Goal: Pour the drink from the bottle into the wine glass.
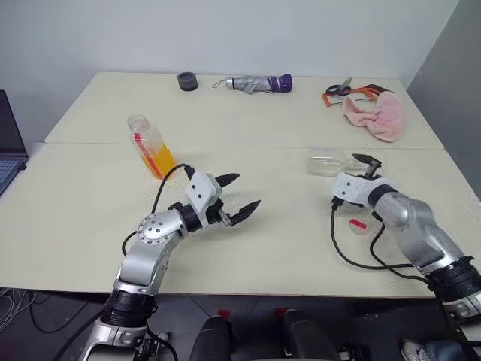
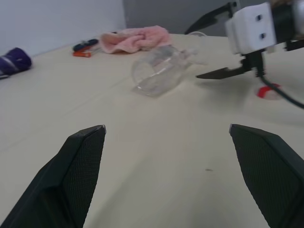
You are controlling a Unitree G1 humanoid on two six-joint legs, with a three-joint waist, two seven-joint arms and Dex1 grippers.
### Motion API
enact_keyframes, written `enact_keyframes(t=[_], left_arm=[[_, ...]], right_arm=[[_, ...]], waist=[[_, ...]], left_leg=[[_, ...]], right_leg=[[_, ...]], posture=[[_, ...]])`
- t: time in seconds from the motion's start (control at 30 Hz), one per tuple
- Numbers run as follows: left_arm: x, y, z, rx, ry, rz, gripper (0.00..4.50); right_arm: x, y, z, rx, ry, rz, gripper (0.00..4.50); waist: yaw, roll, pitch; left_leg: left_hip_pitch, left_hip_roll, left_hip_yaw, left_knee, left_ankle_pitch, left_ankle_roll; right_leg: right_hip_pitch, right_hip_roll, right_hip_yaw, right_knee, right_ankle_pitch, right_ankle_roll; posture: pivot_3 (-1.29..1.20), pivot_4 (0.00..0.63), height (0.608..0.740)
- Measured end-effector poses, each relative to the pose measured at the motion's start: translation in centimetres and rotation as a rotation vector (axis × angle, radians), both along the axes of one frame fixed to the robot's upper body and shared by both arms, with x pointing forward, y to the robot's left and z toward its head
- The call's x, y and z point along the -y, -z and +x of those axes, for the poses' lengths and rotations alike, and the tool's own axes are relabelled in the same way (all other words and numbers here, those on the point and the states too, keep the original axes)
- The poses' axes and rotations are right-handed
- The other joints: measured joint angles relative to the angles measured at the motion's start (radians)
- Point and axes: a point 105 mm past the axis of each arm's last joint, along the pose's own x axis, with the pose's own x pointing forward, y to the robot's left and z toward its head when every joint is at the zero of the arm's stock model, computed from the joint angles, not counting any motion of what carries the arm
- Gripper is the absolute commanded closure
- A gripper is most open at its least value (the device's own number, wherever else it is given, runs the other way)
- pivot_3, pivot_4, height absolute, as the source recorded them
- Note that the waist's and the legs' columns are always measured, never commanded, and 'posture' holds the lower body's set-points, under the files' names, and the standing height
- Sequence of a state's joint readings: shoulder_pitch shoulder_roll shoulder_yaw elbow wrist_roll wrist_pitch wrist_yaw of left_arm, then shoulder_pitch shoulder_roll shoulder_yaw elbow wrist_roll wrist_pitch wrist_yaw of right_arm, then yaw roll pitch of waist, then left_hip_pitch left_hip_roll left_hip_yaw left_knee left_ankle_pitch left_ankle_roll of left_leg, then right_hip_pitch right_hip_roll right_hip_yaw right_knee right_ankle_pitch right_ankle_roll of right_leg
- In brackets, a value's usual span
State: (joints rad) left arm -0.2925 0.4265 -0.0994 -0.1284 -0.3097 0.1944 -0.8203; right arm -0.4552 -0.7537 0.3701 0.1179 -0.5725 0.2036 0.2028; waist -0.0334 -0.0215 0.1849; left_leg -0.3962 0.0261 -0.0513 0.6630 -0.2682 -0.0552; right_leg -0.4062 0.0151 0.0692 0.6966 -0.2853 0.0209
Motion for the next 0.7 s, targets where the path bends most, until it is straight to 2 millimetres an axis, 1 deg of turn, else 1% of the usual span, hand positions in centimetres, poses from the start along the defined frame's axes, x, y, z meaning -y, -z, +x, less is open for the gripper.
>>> enact_keyframes(t=[0.1, 0.33, 0.53, 0.7], left_arm=[[0.3, -0.2, -0.1, -0.007, 0.034, 0.011, 0.04], [0.9, -0.4, -0.3, -0.002, 0.064, 0.012, 0.04], [1.5, -0.5, -0.5, -0.006, 0.078, 0.001, 0.04], [1.6, -0.6, -0.4, -0.004, 0.08, -0.002, 0.04]], right_arm=[[0.8, 0.6, 0.6, 0.065, 0.041, -0.045, 0.0], [1.1, 0.3, 1.9, 0.209, 0.066, -0.109, 0.0], [1.3, 1.0, 3.1, 0.239, 0.082, -0.154, 0.0], [1.3, 1.0, 3.8, 0.261, 0.089, -0.159, 0.0]], waist=[[0.0, 0.0, 0.0], [-0.002, 0.0, 0.0], [-0.002, 0.0, 0.0], [-0.007, 0.0, 0.0]], left_leg=[[0.0, 0.0, 0.0, 0.0, 0.0, 0.0], [0.0, 0.0, 0.001, 0.0, 0.0, 0.0], [0.001, 0.0, 0.001, 0.0, 0.0, 0.0], [0.002, -0.001, 0.001, 0.001, 0.0, 0.0]], right_leg=[[0.0, 0.0, 0.0, 0.0, 0.0, 0.0], [0.0, 0.001, 0.001, 0.0, 0.0, 0.0], [0.0, 0.001, 0.001, 0.0, 0.0, 0.0], [0.001, 0.001, 0.002, 0.001, 0.0, 0.0]], posture=[[0.0, 0.15, 0.74], [0.0, 0.15, 0.74], [0.0, 0.15, 0.74], [0.0, 0.15, 0.74]])
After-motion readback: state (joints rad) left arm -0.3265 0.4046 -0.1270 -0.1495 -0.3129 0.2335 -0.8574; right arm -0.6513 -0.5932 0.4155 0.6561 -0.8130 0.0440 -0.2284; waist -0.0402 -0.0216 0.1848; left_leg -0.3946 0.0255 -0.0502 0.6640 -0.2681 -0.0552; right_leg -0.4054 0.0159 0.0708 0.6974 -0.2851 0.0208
